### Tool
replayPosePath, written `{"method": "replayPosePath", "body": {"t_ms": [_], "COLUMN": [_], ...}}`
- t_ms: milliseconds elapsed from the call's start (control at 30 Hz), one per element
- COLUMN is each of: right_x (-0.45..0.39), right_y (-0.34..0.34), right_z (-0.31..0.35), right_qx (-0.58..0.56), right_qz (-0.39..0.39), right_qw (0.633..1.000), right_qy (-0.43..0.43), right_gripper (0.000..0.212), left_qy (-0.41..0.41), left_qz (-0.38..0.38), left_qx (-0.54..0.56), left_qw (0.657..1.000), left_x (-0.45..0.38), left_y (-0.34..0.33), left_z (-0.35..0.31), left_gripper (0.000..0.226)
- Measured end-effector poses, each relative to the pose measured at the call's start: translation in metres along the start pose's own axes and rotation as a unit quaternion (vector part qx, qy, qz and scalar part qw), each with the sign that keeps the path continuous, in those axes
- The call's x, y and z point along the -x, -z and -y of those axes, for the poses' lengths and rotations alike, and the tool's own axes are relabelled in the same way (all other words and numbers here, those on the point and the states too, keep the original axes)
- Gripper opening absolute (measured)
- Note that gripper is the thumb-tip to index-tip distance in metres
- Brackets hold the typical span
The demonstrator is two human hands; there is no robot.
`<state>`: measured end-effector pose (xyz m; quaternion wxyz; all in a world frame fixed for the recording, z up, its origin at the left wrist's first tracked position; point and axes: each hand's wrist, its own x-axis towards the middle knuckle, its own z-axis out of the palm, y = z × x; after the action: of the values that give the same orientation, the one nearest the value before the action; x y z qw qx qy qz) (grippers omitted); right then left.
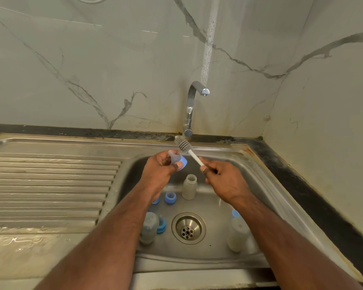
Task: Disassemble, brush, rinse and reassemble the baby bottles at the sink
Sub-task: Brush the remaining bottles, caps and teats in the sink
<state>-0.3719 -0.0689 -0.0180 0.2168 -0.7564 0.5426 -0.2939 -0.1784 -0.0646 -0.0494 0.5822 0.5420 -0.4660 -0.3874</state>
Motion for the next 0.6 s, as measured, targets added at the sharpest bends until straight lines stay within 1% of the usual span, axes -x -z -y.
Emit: {"method": "replayPosePath", "body": {"t_ms": [33,100,167,200,333,600], "right_x": [0.001,0.000,-0.003,-0.004,-0.002,0.003], "right_y": [-0.001,-0.002,0.000,0.001,0.005,0.001], "right_z": [0.001,0.001,-0.002,-0.005,-0.007,-0.001], "right_qx": [-0.009,0.013,0.044,0.039,-0.054,-0.034], "right_qz": [0.007,0.019,0.015,0.011,-0.004,0.020], "right_qw": [1.000,1.000,0.999,0.999,0.998,0.999], "right_qy": [0.009,0.011,-0.008,-0.016,-0.026,-0.005], "right_gripper": [0.036,0.037,0.037,0.038,0.035,0.037], "left_qy": [0.000,-0.004,-0.006,-0.004,0.001,0.003], "left_qz": [0.000,0.006,0.002,-0.001,-0.011,-0.018], "left_qx": [0.001,0.008,0.017,0.024,0.025,0.017], "left_qw": [1.000,1.000,1.000,1.000,1.000,1.000], "left_x": [0.000,0.000,0.001,0.000,-0.004,-0.009], "left_y": [0.001,0.002,0.002,0.002,0.005,0.009], "left_z": [0.000,-0.001,-0.001,-0.001,0.003,0.007], "left_gripper": [0.034,0.029,0.036,0.040,0.048,0.048]}}
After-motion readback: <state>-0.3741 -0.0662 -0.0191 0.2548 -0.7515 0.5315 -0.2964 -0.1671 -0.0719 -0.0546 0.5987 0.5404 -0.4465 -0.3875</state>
